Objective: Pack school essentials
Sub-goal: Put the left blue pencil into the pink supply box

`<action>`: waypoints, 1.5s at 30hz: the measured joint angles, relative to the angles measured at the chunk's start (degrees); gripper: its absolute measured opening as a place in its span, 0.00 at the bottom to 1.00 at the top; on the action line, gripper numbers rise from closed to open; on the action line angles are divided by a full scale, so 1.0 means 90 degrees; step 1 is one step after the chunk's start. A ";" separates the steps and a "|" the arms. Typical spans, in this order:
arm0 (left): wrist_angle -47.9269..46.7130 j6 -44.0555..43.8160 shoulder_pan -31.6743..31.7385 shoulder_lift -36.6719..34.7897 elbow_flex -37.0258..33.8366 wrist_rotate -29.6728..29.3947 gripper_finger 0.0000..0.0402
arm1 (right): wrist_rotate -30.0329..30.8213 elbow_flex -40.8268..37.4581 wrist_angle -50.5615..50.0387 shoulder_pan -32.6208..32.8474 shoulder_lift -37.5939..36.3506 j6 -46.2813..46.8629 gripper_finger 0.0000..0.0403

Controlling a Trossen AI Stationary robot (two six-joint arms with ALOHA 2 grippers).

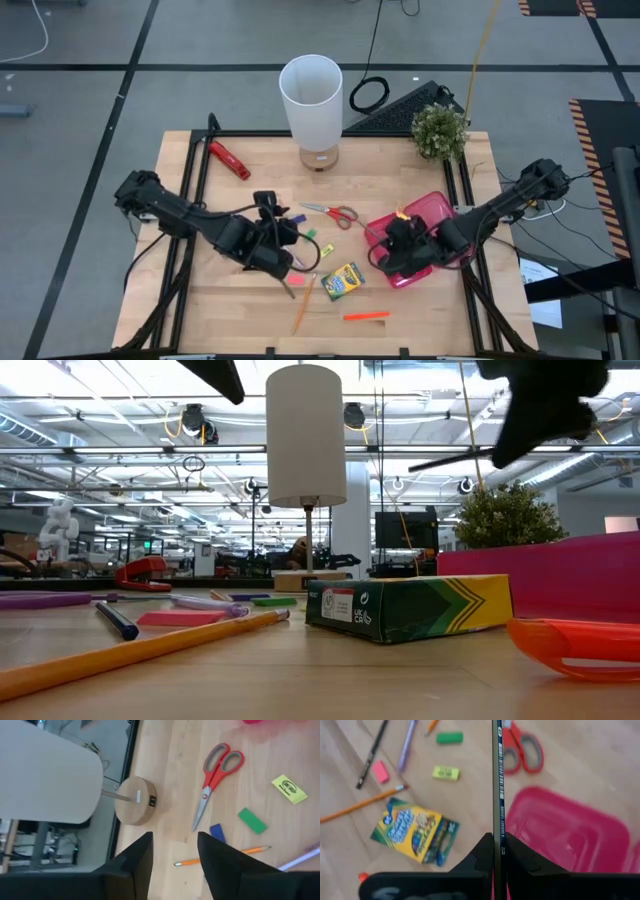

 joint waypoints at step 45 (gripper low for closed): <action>0.1667 0.0176 -0.0346 0.0044 -0.0872 0.1332 0.38 | -0.0673 -0.1775 0.1022 0.0346 0.0626 0.2628 0.13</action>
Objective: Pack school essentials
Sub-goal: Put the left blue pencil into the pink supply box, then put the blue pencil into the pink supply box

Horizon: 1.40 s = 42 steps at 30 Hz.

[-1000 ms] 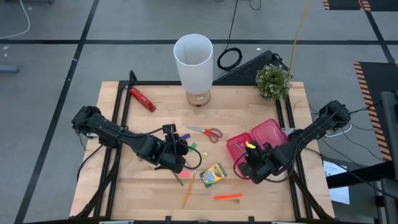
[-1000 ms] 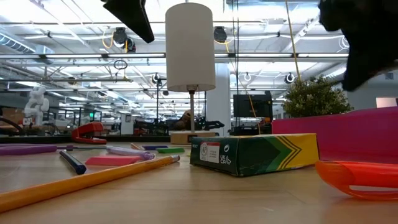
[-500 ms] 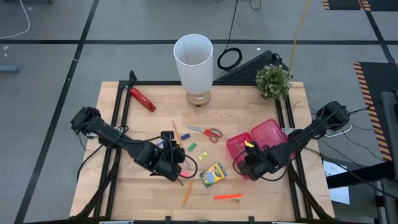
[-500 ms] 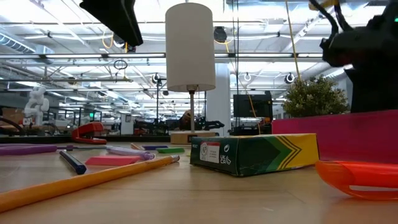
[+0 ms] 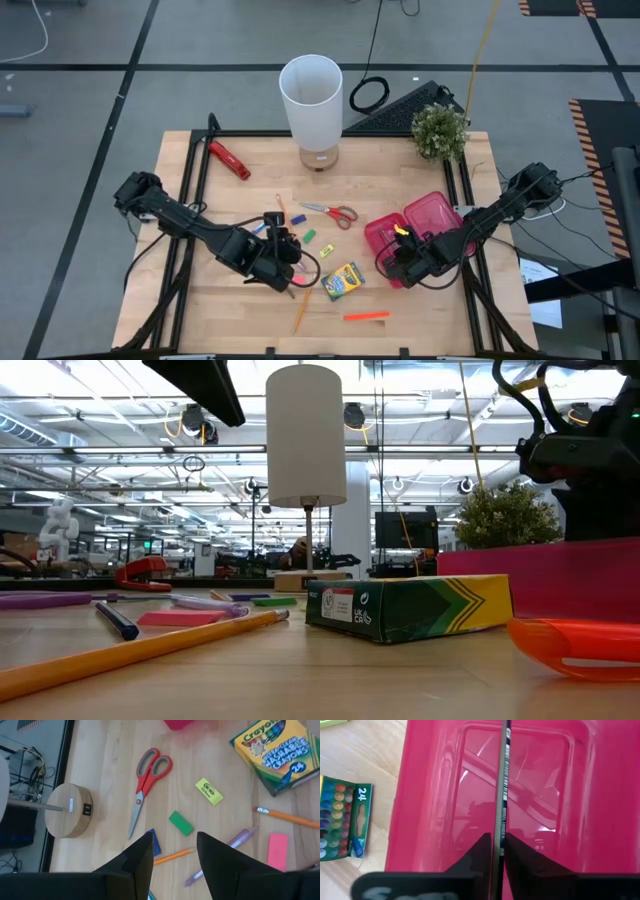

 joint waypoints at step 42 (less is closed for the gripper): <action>0.0506 -0.0987 -0.0452 0.0000 -0.1815 0.1664 0.38 | 0.1358 0.0002 0.2996 0.0000 -0.1700 -0.4122 0.32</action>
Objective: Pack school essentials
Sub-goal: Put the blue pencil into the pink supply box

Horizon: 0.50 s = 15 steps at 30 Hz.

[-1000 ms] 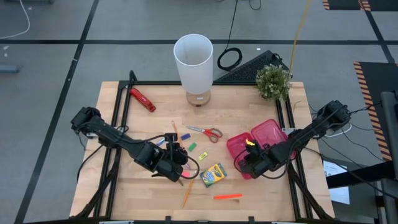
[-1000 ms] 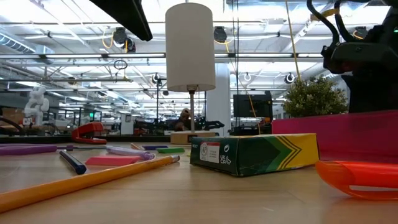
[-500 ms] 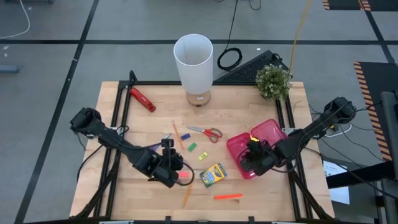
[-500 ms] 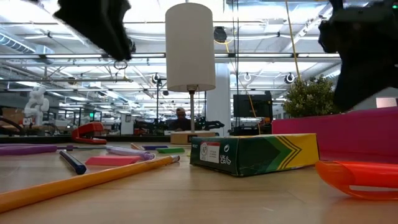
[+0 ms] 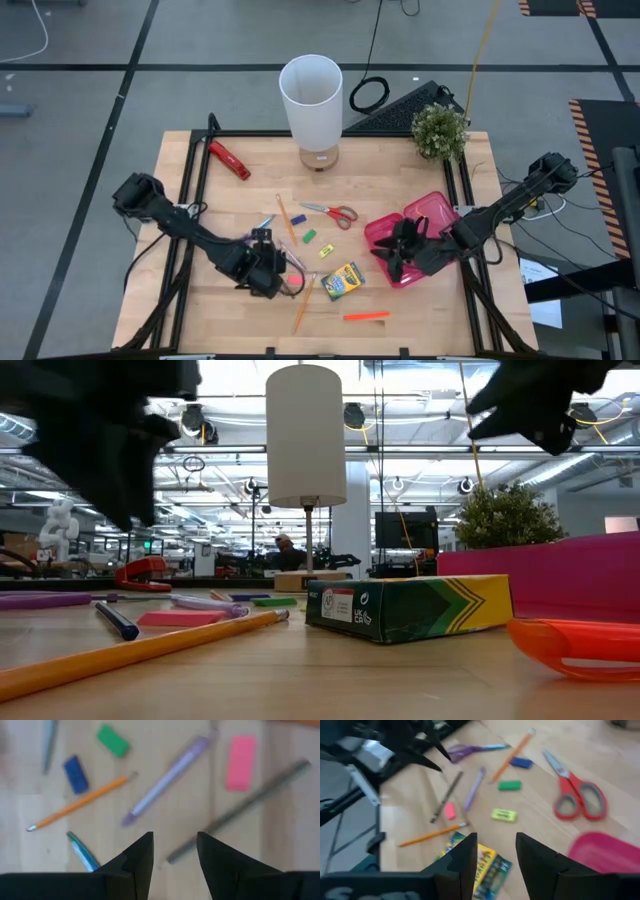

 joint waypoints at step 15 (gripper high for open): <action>0.0784 0.2401 -0.0276 0.0000 -0.0682 0.0676 0.29 | -0.0017 0.0000 0.0418 -0.0159 0.0000 -0.0689 0.32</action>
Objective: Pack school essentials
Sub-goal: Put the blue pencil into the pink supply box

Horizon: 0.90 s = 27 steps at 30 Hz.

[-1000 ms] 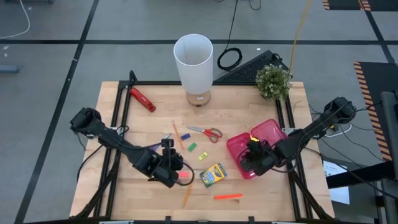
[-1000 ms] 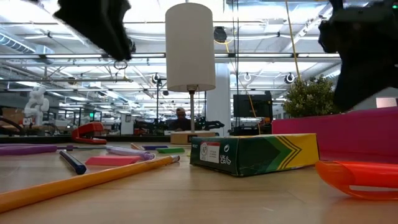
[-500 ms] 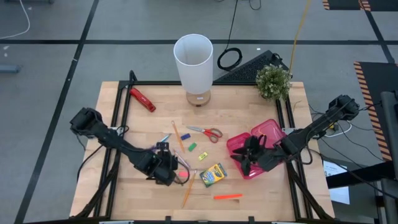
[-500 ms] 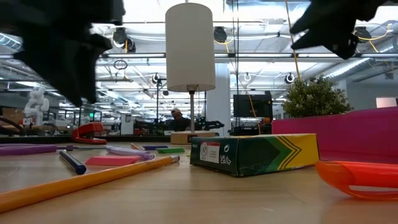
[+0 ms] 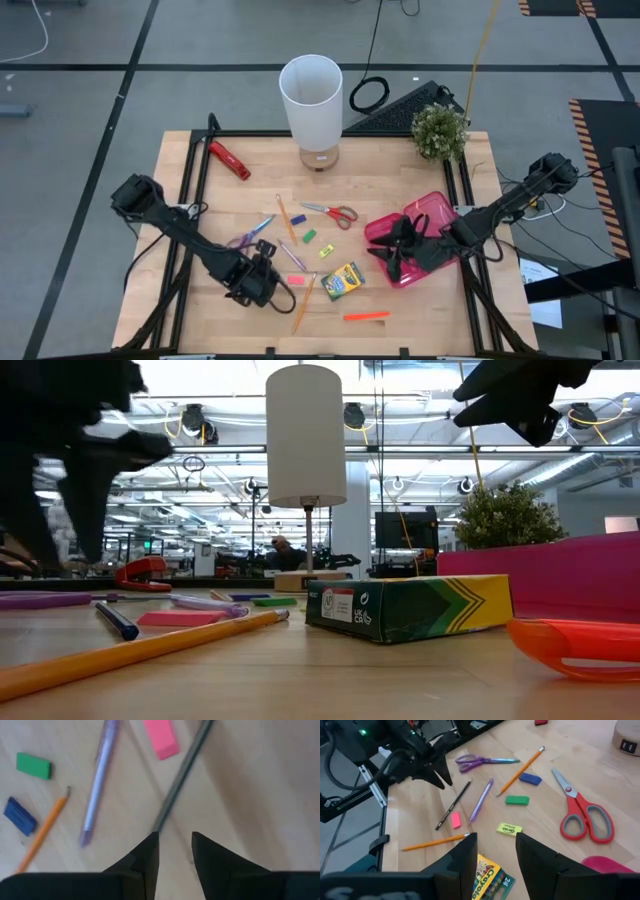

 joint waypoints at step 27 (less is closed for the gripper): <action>0.1396 0.1314 0.0760 -0.0020 -0.1125 0.0592 0.21 | -0.0027 0.0005 0.0255 -0.0086 0.0000 -0.0238 0.32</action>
